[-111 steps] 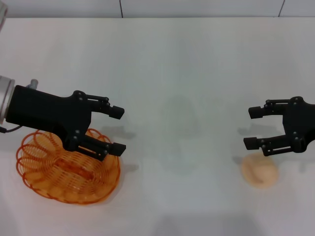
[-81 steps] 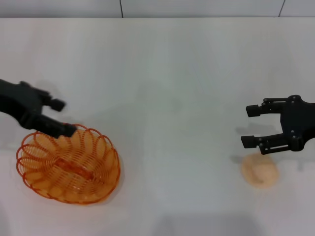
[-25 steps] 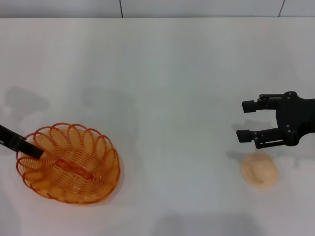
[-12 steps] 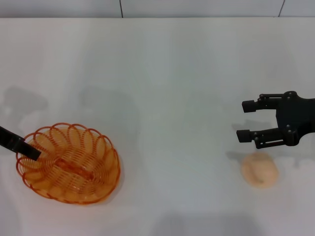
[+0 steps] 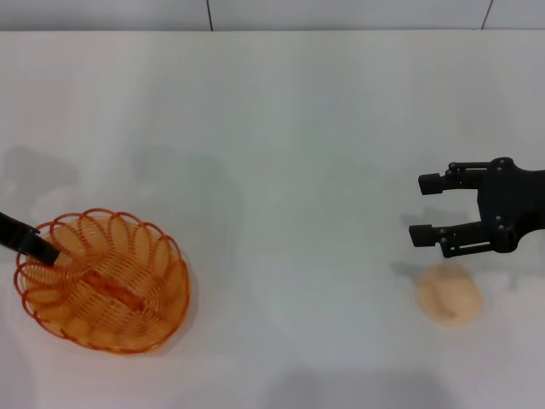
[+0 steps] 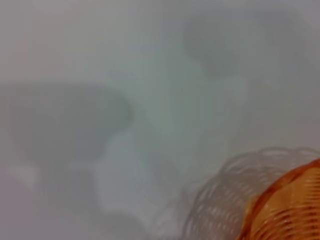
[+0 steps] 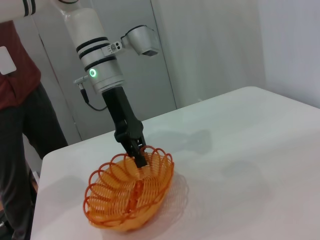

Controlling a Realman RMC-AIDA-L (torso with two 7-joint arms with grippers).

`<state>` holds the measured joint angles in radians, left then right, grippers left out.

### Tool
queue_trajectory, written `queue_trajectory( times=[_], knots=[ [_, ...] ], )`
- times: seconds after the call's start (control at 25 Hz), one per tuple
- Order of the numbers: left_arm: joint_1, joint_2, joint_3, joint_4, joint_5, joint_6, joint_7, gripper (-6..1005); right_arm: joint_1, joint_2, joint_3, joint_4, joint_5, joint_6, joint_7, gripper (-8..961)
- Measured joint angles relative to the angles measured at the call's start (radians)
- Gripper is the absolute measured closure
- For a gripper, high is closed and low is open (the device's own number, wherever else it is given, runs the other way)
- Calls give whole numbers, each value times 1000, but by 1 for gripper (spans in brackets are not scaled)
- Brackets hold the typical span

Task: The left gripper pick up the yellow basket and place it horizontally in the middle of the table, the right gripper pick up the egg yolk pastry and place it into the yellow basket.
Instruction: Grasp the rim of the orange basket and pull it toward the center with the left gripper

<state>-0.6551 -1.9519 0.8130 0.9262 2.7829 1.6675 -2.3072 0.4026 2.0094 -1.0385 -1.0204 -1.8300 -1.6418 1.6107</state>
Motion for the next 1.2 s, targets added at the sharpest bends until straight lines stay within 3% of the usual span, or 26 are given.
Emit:
queue_trajectory(
  times=[0.16, 0.56, 1.2],
  knots=[
    [-5, 2, 0, -1, 0, -2, -11, 795, 1, 0, 0, 0, 0, -1, 0, 141],
    [-15, 8, -6, -4, 1, 0, -18, 864, 2, 0, 0, 1, 0, -1, 0, 142],
    [-18, -31, -74, 11, -154, -80, -153, 904, 2, -1, 1, 9, 0, 5, -4, 142]
  ],
)
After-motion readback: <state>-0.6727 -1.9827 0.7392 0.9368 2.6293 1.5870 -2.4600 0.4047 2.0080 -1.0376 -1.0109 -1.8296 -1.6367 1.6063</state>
